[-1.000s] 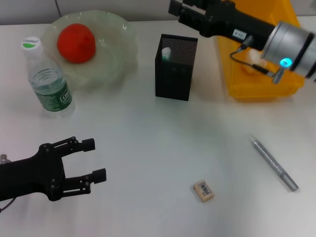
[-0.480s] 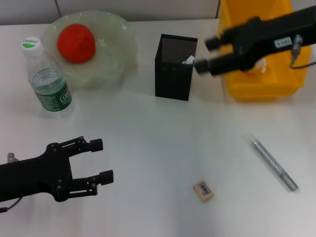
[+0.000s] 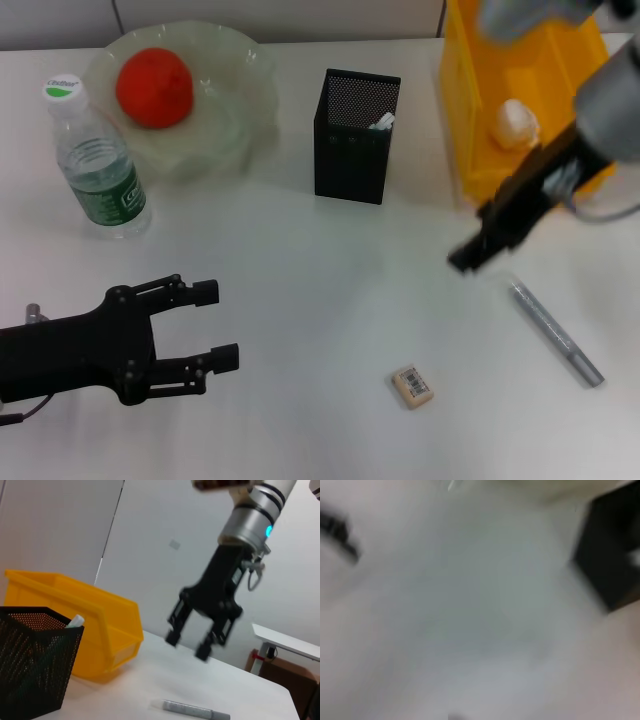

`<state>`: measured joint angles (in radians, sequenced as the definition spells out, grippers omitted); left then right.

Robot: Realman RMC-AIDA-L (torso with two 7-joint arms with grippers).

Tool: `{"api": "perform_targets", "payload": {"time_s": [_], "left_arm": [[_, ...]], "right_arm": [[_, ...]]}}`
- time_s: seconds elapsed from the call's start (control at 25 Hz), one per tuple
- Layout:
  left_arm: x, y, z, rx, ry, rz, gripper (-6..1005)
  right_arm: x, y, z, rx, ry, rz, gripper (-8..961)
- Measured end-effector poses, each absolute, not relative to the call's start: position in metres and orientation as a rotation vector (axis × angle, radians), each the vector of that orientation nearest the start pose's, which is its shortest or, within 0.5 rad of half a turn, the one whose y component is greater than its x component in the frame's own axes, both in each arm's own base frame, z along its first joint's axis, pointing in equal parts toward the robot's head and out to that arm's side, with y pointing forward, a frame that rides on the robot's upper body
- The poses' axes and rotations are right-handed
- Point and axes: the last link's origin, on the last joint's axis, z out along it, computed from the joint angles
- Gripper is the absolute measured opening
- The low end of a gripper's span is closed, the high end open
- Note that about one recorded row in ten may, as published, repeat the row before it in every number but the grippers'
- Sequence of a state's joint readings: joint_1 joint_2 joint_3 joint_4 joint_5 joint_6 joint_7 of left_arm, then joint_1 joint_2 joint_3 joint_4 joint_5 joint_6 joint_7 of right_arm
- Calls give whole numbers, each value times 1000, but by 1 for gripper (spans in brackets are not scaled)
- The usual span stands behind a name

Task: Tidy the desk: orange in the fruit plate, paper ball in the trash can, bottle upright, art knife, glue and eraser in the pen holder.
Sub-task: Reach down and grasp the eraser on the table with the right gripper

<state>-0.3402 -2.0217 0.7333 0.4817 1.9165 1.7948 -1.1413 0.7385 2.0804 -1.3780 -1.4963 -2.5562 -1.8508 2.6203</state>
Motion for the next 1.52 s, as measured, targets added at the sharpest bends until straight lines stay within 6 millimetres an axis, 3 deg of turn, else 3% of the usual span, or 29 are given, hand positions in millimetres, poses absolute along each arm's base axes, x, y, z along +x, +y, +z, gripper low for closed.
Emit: {"api": "perform_targets", "payload": {"time_s": [0.16, 0.36, 0.68, 0.96, 1.52], "left_arm": [[-304, 241, -2, -2797, -625, -937, 844], [-304, 241, -3, -2801, -625, -934, 846], [-306, 239, -2, -2791, -626, -933, 845], [-306, 238, -1, -2783, -625, -947, 845], [-306, 238, 0, -2778, -623, -950, 844]], "right_arm": [[119, 318, -19, -2820, 648, -855, 669], [122, 311, -45, -2876, 477, -936, 658], [116, 303, -75, -2984, 304, -929, 654], [118, 299, -86, -3006, 180, -971, 650], [128, 295, -103, -3032, 100, -991, 642]]}}
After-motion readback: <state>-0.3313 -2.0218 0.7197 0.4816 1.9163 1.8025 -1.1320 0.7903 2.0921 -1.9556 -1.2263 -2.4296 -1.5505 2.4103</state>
